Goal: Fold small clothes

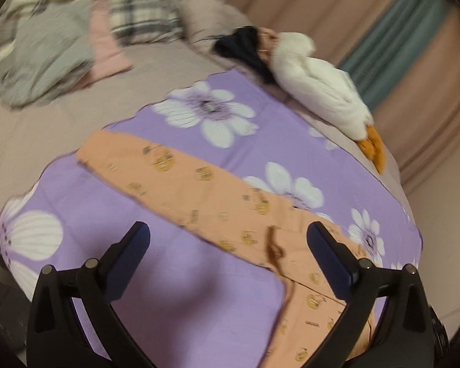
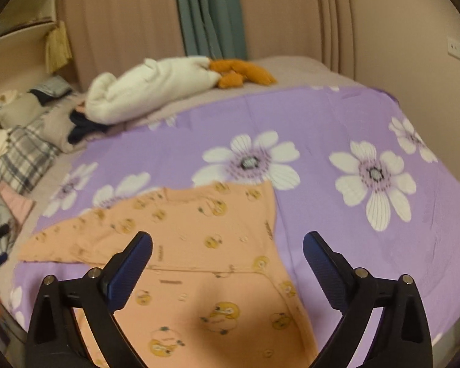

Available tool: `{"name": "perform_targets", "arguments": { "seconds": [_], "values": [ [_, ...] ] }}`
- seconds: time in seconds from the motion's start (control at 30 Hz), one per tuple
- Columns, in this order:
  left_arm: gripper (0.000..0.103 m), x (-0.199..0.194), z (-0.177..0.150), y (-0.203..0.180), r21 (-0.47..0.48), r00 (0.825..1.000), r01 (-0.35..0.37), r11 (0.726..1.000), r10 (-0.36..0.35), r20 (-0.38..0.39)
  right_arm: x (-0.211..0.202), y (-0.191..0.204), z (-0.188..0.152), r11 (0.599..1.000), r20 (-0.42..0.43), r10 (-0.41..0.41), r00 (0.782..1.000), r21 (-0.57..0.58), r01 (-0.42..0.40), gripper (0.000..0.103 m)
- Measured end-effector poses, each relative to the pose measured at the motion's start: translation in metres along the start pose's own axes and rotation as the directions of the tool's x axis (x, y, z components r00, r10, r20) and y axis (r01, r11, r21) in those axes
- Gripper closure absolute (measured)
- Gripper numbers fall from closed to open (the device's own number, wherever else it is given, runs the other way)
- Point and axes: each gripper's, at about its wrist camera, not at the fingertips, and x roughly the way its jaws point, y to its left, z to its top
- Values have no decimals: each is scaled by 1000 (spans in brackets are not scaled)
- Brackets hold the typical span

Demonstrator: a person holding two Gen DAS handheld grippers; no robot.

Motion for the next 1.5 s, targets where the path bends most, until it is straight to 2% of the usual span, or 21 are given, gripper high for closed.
{"name": "perform_targets", "arguments": {
  "seconds": [0.2, 0.33, 0.47, 0.57, 0.7, 0.87, 0.93, 1.0, 1.07, 1.2, 1.33, 1.5],
  "values": [
    [2, 20, 4, 50, -116, 997, -81, 990, 78, -24, -18, 1, -7, 1000, 29, 24, 999, -3, -24, 5],
    [2, 30, 11, 81, -210, 995, -95, 973, 91, -25, -22, -5, -13, 1000, 23, 18, 1000, 21, -19, 5],
    [11, 40, 20, 105, -276, 996, -92, 957, 91, -16, -20, -10, -21, 999, -2, 8, 1000, 48, -8, 5],
    [30, 48, 27, 125, -348, 996, -82, 934, 93, 16, -16, -12, -25, 998, -30, -19, 999, 61, 21, 5],
    [36, 60, 32, 148, -435, 997, -65, 898, 81, 18, -16, -12, -28, 997, -54, -40, 998, 56, 43, 5],
    [38, 64, 39, 153, -451, 995, -41, 891, 76, 59, -18, -15, -26, 996, -43, -56, 997, 60, 59, 5],
    [57, 70, 41, 155, -462, 995, -37, 886, 76, 67, -16, -16, -27, 996, -47, -52, 998, 71, 55, 5],
    [97, 81, 43, 158, -469, 996, -53, 882, 80, 39, -13, -18, -28, 995, -58, -41, 997, 85, 46, 5],
    [97, 83, 43, 157, -460, 996, -66, 886, 89, 29, -11, -18, -30, 995, -68, -39, 997, 91, 45, 5],
    [97, 63, 42, 135, -412, 987, -81, 908, 131, 94, -10, -19, -31, 994, -76, -58, 995, 86, 65, 5],
    [97, 39, 50, 105, -370, 984, 6, 929, 61, 169, -11, -21, -28, 994, -65, -56, 996, 91, 62, 5],
    [97, 16, 63, 42, -214, 976, 93, 973, -46, 213, -13, -22, -29, 994, -53, -45, 998, 99, 50, 5]
  ]
}}
